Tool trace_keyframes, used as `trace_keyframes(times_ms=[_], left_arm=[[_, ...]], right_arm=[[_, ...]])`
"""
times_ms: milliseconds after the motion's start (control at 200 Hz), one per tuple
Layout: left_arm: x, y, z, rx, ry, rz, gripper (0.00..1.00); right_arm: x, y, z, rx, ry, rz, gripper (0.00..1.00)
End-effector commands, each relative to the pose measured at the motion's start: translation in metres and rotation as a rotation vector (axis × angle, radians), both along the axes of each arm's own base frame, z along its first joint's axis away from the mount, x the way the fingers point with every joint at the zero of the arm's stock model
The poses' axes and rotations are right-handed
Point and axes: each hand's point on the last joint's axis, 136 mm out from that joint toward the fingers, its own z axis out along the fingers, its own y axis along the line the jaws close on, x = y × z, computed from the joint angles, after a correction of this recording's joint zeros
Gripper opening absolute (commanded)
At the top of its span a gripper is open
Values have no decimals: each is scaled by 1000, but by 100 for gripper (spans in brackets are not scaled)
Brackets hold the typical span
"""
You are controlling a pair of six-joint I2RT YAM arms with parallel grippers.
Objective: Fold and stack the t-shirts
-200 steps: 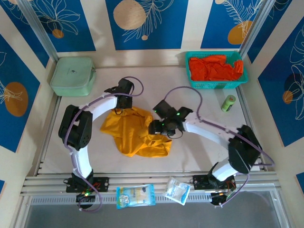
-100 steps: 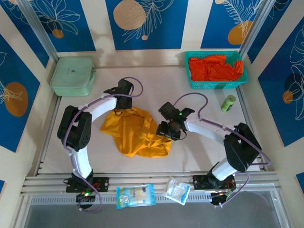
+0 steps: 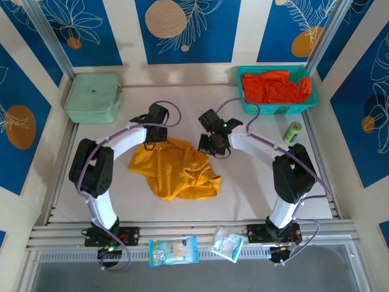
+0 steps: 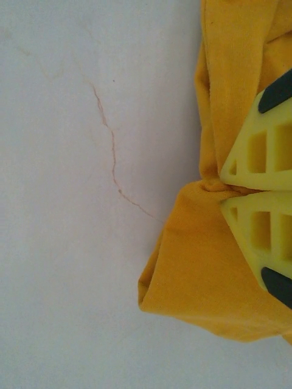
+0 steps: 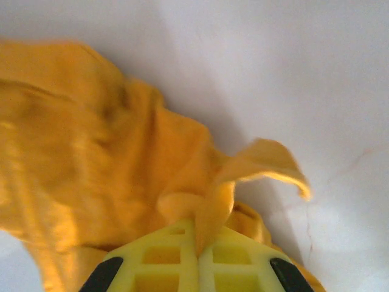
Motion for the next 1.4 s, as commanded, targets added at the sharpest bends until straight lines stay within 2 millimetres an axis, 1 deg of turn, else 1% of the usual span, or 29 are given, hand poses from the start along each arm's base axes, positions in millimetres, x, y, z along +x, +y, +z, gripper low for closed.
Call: trace_keyframes(times_ms=[0,120,210,310,410,520,590,600,675,775,896,971,986,991,996,1011,1051,1056,1076,1101,1111,1136,1151,1216,1246,1266,1316,1346,1396], left_arm=[[-4,14,11,26,-22,27,0],[-9,21,12,54,-24,32,0],[-12,25,13,66,-27,38,0],[-14,26,12,67,-25,37,0],[-12,23,12,59,-26,36,0],[-7,19,11,44,-23,36,0],[-3,18,11,50,-23,41,0],[-1,18,12,52,-26,45,0],[7,25,18,86,-48,79,0],[25,39,31,110,-86,136,0],[59,55,44,90,-116,193,0],[82,61,42,76,-109,212,0],[87,62,41,73,-107,216,0],[88,62,41,73,-106,216,0],[89,63,39,74,-102,218,0],[94,65,39,73,-102,224,0],[104,68,35,75,-94,237,0],[106,69,33,75,-90,239,0],[110,71,29,77,-82,247,6],[115,73,26,76,-73,254,19],[116,74,22,78,-64,258,24],[121,76,19,75,-56,263,42],[123,76,17,74,-51,265,50],[127,79,15,65,-45,267,73],[126,79,19,65,-53,265,81],[125,80,22,65,-59,262,84],[121,81,31,60,-79,258,96],[116,81,37,57,-92,255,100],[107,83,48,47,-102,252,99]], right_arm=[[30,-15,42,-88,-146,81,0],[68,-21,82,-120,-305,152,0],[98,-21,103,-128,-417,229,0],[129,-24,110,-135,-498,283,0],[159,-25,106,-128,-558,325,0],[191,-34,104,-125,-613,317,0],[212,-41,114,-95,-643,299,0],[212,-41,113,-92,-641,300,0],[232,-45,127,-46,-648,292,0],[255,-49,122,-24,-616,288,0],[277,-51,88,-47,-530,275,0],[287,-57,61,-86,-478,243,0],[290,-58,55,-94,-470,231,3],[290,-59,53,-100,-466,224,5],[290,-59,53,-100,-466,224,5],[293,-62,45,-108,-452,210,10],[296,-65,31,-113,-428,183,28],[296,-66,30,-113,-426,180,32],[297,-66,24,-111,-413,166,44],[297,-69,16,-109,-393,141,61],[297,-70,14,-108,-389,137,62],[296,-71,9,-100,-371,123,68],[295,-71,7,-94,-362,117,70],[289,-70,2,-75,-328,100,75],[285,-70,0,-76,-315,98,75],[283,-68,3,-77,-315,98,75],[273,-66,6,-90,-301,103,75],[267,-64,10,-97,-300,105,75],[253,-59,15,-110,-295,117,75]])
